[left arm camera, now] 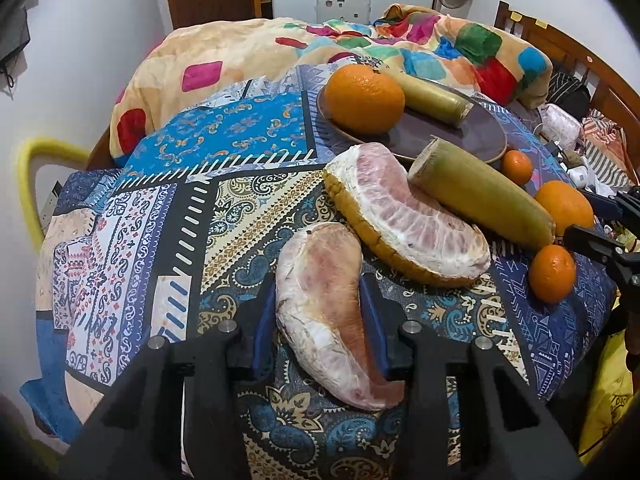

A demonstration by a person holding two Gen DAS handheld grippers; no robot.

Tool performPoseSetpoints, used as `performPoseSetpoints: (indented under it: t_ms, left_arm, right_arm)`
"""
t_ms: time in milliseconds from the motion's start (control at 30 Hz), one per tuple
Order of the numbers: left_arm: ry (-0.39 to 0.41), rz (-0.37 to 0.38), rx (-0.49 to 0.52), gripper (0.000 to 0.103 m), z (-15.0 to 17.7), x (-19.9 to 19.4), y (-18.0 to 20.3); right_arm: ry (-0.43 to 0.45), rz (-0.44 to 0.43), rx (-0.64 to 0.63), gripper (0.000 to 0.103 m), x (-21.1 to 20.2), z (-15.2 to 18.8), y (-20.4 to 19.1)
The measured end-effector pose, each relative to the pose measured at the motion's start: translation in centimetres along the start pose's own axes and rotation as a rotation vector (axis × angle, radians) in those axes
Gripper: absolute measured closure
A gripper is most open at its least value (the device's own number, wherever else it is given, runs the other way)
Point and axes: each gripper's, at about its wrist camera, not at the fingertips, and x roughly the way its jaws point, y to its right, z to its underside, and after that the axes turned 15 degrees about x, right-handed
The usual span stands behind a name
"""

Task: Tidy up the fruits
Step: 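Lift the big orange and pomelo segment and carry both toward the plate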

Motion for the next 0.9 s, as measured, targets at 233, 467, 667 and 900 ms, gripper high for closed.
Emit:
performPoseSetpoints:
  t_ms: [233, 467, 667, 900]
  left_arm:
    - [0.071, -0.02, 0.0, 0.064, -0.2, -2.4, -0.1]
    - [0.169, -0.031, 0.009, 0.064, -2.8, -5.5, 0.0]
    - [0.234, -0.015, 0.02, 0.064, -5.6, -6.8, 0.7]
    - [0.284, 0.0, 0.042, 0.064, -8.7, -6.8, 1.8]
  right_arm:
    - [0.005, -0.005, 0.016, 0.044, -0.8, 0.1, 0.2]
    - [0.054, -0.009, 0.049, 0.044, -2.2, -1.3, 0.7]
    - [0.124, -0.003, 0.04, 0.044, -3.8, -2.9, 0.4]
    - [0.193, -0.002, 0.038, 0.044, -4.9, -4.9, 0.4]
